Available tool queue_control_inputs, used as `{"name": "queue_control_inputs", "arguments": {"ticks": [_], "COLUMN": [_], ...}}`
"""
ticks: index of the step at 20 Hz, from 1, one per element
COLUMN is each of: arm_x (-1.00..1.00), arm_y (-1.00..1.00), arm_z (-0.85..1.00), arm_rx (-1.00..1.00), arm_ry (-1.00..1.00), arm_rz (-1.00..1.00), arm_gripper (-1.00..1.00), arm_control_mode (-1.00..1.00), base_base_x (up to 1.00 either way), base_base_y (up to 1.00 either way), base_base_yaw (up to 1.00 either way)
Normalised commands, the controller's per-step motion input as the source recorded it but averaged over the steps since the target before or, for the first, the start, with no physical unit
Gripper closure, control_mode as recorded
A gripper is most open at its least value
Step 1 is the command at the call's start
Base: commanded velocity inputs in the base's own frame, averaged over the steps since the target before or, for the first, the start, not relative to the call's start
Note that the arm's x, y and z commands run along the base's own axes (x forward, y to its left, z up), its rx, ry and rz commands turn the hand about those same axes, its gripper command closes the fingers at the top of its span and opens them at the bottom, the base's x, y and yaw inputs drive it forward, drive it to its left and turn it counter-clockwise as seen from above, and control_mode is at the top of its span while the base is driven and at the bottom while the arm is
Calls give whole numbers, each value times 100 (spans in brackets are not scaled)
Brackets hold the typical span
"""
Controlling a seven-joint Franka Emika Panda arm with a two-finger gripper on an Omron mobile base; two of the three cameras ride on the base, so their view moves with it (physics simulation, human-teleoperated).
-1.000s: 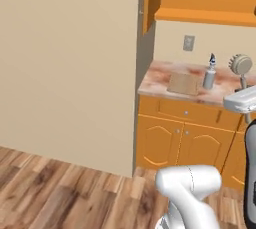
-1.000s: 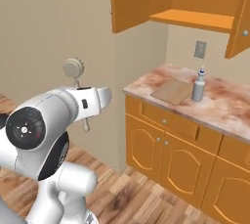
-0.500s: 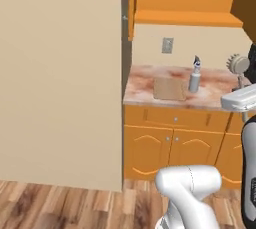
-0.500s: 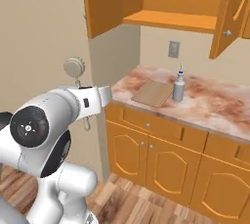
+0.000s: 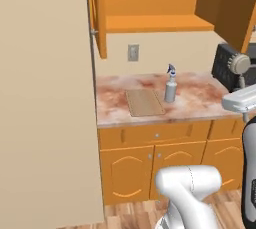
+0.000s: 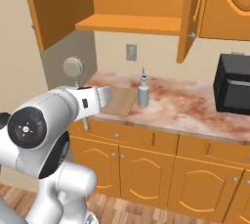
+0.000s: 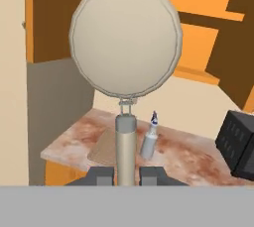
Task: Grab the spray bottle from the cabinet, then place it next to the cutting board for sanitizing. Then grab the dish brush from the countertop next to the sink and place it next to the cutting board.
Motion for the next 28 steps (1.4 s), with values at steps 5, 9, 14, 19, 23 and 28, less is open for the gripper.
{"name": "queue_control_inputs", "arguments": {"ticks": [5, 9, 14, 19, 23, 28], "arm_x": [0, 0, 0, 41, 51, 29], "arm_y": [0, 0, 0, 0, 14, 59], "arm_z": [0, 0, 0, -19, -54, -74], "arm_rx": [0, 0, 0, 0, 1, 1], "arm_ry": [0, 0, 0, 9, 39, 46], "arm_rz": [0, 0, 0, 2, 25, 20], "arm_gripper": [100, 100, 100, 100, 100, 100], "arm_control_mode": [100, 100, 100, -100, -100, -100], "base_base_x": [100, 100, 100, 37, 0, 0], "base_base_y": [36, 71, 40, 4, 0, 0], "base_base_yaw": [-23, -25, -14, 0, 0, 0]}}
